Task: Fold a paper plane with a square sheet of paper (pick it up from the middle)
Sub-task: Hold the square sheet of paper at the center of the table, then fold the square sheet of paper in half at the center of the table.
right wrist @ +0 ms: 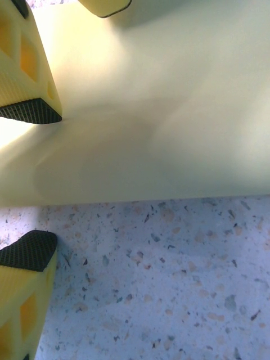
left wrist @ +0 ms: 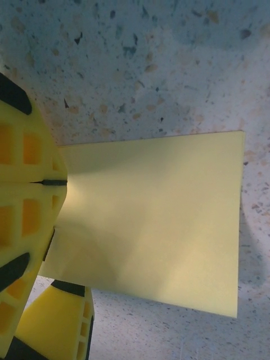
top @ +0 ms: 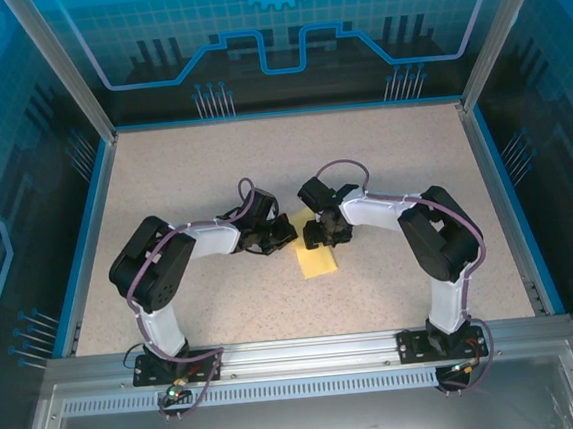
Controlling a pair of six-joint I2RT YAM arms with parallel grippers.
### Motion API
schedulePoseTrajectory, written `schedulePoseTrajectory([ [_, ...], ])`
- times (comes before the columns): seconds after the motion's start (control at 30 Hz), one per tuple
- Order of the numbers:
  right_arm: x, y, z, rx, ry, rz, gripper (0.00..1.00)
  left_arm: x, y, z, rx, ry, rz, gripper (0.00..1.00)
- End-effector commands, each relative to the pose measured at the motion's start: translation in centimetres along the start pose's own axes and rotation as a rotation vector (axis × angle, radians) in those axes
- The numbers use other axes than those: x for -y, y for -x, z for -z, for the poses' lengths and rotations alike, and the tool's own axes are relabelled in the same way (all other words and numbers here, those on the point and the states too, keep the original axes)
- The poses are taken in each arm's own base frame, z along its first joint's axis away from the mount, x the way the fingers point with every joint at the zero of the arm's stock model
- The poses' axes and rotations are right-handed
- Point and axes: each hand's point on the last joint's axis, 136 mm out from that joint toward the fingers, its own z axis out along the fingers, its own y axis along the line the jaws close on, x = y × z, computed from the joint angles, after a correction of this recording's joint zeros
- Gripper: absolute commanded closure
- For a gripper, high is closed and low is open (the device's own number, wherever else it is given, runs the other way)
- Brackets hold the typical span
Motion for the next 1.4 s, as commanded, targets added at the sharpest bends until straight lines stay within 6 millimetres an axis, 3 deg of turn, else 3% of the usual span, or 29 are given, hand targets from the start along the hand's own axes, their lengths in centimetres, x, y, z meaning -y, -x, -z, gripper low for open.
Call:
schedulePoseTrajectory([
  [0.0, 1.6, -4.7, -4.7, -0.164, -0.046, 0.023, 0.38, -0.5, -0.6, -0.6, -0.029, 0.029, -0.022, 1.0],
  [0.37, 1.3, -4.2, -3.4, -0.15, -0.021, 0.024, 0.38, -1.9, -1.0, -0.8, -0.04, 0.078, -0.021, 1.0],
  [0.67, -0.6, -2.0, 2.3, -0.056, 0.16, 0.065, 0.38, -3.8, -1.7, -1.0, -0.057, 0.144, -0.009, 1.0],
  [0.97, 0.1, 0.7, 8.1, 0.11, 0.215, -0.001, 0.39, -4.7, -2.0, -1.1, -0.071, 0.178, -0.006, 1.0],
  [1.13, -2.0, 1.2, 9.0, 0.112, 0.323, 0.019, 0.48, -4.9, -2.0, -1.1, -0.074, 0.194, -0.005, 1.0],
  [1.37, -4.7, 2.3, 6.6, 0.046, 0.42, 0.009, 0.84, -5.7, -2.1, -1.0, -0.081, 0.238, 0.017, 1.0],
])
